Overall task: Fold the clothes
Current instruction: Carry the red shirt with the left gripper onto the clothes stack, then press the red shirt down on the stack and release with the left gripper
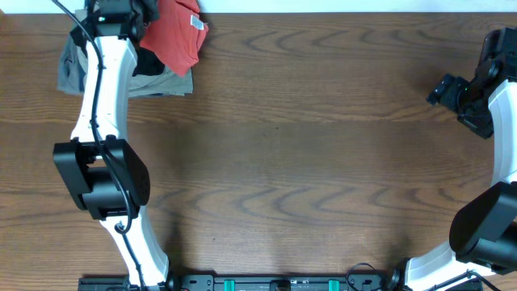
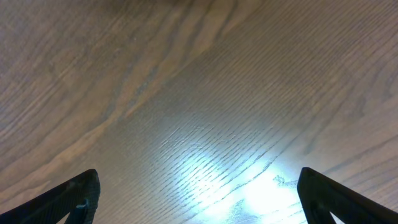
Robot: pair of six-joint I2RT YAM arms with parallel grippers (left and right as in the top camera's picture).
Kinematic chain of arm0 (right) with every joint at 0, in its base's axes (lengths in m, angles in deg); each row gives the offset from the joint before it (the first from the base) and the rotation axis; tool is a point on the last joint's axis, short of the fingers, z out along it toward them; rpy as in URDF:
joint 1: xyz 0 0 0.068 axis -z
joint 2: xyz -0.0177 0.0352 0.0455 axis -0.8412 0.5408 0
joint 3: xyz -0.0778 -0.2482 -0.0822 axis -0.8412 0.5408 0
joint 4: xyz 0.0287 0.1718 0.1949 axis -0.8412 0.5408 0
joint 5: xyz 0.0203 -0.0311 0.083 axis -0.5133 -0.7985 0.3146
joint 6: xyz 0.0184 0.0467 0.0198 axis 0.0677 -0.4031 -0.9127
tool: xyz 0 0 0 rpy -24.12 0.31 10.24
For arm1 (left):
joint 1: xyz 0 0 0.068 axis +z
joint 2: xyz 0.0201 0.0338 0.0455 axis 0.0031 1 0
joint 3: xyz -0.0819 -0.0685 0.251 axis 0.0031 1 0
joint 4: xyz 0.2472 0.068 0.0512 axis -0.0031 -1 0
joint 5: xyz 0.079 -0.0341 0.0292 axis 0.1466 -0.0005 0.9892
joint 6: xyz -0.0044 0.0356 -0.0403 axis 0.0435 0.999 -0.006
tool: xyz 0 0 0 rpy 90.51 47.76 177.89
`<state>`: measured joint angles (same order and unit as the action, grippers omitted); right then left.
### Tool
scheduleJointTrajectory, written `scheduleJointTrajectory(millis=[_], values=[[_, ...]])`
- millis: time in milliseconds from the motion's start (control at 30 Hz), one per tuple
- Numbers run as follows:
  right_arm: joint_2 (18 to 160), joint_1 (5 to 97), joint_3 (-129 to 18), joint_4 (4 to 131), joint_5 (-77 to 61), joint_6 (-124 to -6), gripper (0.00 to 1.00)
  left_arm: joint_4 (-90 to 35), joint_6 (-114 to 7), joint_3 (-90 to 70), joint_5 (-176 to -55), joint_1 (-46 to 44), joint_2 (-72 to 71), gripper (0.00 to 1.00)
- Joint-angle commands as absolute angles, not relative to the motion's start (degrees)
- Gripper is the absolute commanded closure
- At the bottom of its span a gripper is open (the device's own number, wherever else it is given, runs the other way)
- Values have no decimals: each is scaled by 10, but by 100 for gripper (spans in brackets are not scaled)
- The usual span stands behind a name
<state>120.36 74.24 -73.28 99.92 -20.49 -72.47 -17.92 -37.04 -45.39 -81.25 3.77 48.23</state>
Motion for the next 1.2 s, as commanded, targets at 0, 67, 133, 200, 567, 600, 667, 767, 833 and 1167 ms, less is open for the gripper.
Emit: scheduleJointTrajectory(millis=[0,67,133,200,567,600,667,767,833,1167], values=[[1203,738,-738,999,-209,-717,1,-175,-376,-473,-794,60,458,94],[1203,738,-738,999,-209,-718,1,-176,-376,-473,-794,71,458,94],[1203,738,-738,999,-209,-717,1,-180,-376,-473,-794,80,458,94],[1203,738,-738,999,-209,-718,1,-185,-376,-473,-794,87,459,94],[1203,738,-738,999,-209,-717,1,-193,-376,-457,-794,121,482,94],[1203,738,-738,999,-209,-717,1,-193,-376,-455,-794,124,485,94],[1203,738,-738,999,-209,-717,1,-196,-377,-454,-791,128,490,94],[1203,738,-738,999,-209,-718,1,-201,-378,-454,-790,140,499,94],[1203,738,-738,999,-209,-717,1,-206,-382,-454,-790,146,505,94],[1203,738,-738,999,-209,-718,1,-219,-387,-454,-790,155,534,93]])
